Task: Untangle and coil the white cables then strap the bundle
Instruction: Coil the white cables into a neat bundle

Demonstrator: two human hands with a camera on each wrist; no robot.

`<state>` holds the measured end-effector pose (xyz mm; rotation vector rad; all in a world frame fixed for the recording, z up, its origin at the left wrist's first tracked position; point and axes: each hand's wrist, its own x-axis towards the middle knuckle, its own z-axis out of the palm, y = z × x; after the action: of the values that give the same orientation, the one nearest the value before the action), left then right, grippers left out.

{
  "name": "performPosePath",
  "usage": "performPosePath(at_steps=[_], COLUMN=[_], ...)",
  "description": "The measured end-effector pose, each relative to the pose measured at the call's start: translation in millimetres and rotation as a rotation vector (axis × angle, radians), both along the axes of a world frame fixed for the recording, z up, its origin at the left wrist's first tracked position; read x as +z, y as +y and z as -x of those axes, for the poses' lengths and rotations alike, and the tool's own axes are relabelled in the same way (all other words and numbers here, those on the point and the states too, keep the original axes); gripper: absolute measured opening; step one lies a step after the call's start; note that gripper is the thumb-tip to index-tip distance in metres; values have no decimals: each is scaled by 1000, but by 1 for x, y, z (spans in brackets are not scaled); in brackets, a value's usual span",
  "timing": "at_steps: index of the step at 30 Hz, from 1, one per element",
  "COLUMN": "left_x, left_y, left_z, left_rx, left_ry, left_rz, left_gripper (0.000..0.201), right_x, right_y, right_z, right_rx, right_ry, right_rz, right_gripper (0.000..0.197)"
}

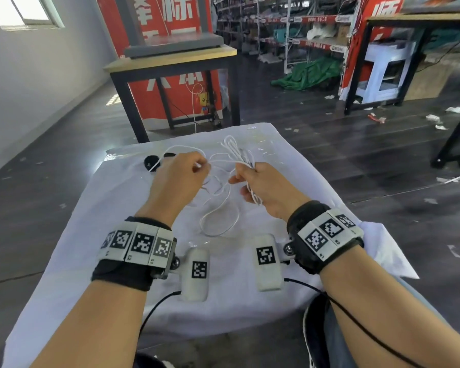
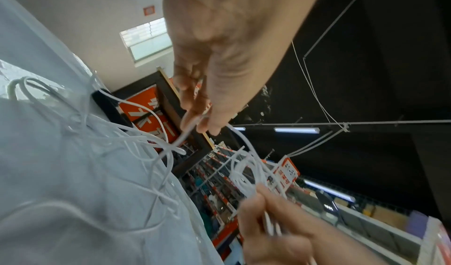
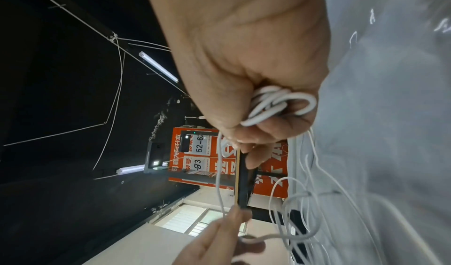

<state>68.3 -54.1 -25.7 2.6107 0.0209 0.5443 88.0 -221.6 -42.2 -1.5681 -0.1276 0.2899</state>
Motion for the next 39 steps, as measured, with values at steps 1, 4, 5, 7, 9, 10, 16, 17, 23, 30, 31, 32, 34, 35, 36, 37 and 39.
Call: performPosePath(at_steps=[1,4,5,7,9,10,16,17,23,30,31,32,34,35,36,37,39], left_x=[2,10,13,20,25,27,31,32,26,18,18,17,16,15,15,14,15], left_y=[5,17,18,16,14,14,19,20,22,21,21,20,20,19,19,18,14], left_z=[1,4,4,5,6,6,7,7,3,-1,-1,0,-1,-1,-1,-1,-1], left_rx=[55,74,37,-38,-58,-53,-110,-134,-99,-37,-25,-12,3,3,0,-2,-10], left_ry=[-11,57,104,194,243,253,292,285,186,168,167,172,186,187,185,180,157], left_rz=[-56,60,234,609,914,1038,1503,1559,1621,1439,1394,1356,1318,1316,1320,1327,1351], left_gripper=[24,38,38,34,29,28,23,19,15,17,17,17,17,16,16,15,15], right_x=[0,2,2,1,-2,-3,-4,-4,-4,-3,-3,-2,0,2,2,3,3], right_y=[-3,-10,-10,-8,-5,-3,6,5,5,2,3,3,4,4,4,4,6], right_z=[-1,-3,-2,1,4,5,7,7,8,11,11,11,12,13,14,14,14], right_rx=[-8,-5,13,61,108,133,199,198,308,330,327,326,326,329,331,335,360], right_ry=[-12,-33,-39,-74,-132,-155,-187,-180,-172,-238,-235,-229,-217,-220,-226,-231,-223], right_rz=[15,40,57,121,183,196,165,153,174,227,219,210,196,186,172,155,110], right_gripper=[21,26,25,24,24,24,22,23,32,31,33,34,36,36,33,29,24])
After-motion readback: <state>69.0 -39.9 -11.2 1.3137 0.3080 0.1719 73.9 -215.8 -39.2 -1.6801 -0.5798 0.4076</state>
